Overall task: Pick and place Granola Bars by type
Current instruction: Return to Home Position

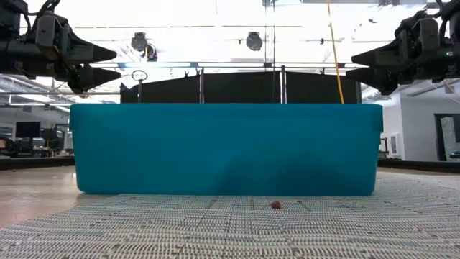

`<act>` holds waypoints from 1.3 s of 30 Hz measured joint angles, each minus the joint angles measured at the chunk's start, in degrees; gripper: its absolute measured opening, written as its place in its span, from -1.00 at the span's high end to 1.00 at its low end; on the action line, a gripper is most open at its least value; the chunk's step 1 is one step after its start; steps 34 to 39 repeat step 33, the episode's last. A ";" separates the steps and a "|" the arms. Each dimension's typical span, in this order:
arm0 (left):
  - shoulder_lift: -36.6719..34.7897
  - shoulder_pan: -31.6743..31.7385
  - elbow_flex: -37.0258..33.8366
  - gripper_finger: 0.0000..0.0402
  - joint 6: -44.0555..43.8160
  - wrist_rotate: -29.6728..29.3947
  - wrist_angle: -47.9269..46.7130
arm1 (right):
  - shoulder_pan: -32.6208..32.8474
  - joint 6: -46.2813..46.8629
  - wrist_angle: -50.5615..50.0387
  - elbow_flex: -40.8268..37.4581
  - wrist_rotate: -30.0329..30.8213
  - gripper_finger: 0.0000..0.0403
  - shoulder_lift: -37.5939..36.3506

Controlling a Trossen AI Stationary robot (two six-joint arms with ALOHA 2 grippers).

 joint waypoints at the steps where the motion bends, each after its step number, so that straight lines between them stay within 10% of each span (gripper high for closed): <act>1: 0.00 0.02 0.00 -0.95 0.00 0.00 0.00 | 0.00 -0.49 0.00 0.00 -0.05 -0.38 0.00; 39: 0.00 0.02 -0.01 -0.95 0.00 0.00 0.00 | 0.00 0.03 0.00 -0.02 -0.16 -0.38 0.04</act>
